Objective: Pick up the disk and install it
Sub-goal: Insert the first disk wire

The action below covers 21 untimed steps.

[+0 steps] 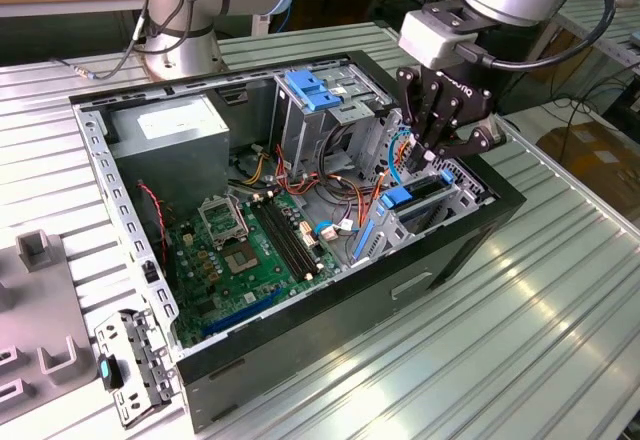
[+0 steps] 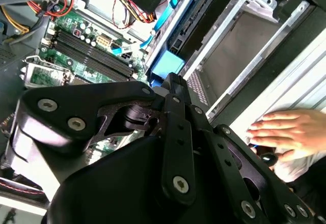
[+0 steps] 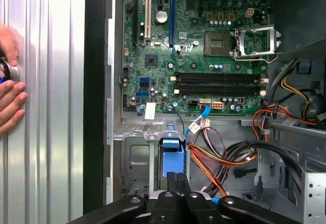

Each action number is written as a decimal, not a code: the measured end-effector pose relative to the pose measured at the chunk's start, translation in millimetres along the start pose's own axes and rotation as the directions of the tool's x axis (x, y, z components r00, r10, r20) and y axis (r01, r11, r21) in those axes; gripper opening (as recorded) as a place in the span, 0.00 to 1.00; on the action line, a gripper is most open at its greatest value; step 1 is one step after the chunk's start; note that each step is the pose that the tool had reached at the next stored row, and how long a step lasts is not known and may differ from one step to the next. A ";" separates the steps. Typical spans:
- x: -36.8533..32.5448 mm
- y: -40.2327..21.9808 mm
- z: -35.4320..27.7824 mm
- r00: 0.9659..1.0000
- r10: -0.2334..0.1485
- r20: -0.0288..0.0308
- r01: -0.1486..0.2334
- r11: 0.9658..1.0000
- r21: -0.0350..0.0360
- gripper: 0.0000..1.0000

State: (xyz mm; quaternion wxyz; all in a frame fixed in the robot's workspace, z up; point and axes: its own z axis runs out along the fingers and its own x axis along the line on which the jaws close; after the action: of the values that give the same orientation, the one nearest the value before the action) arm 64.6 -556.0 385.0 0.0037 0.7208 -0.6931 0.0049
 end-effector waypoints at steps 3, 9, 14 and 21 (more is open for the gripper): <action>0.3 -6.1 0.1 0.999 -0.033 0.000 0.033 0.999 0.000 0.11; 1.7 -43.0 0.1 0.999 -0.049 0.001 0.049 0.999 -0.004 0.11; 2.7 -69.0 0.1 0.999 -0.054 0.001 0.054 0.999 -0.006 0.11; 2.8 -69.1 -11.4 0.997 -0.081 0.001 0.081 0.997 -0.006 0.11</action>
State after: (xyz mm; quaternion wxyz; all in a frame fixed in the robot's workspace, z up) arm 133.8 -556.0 396.5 0.0059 0.7481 -0.6635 0.0025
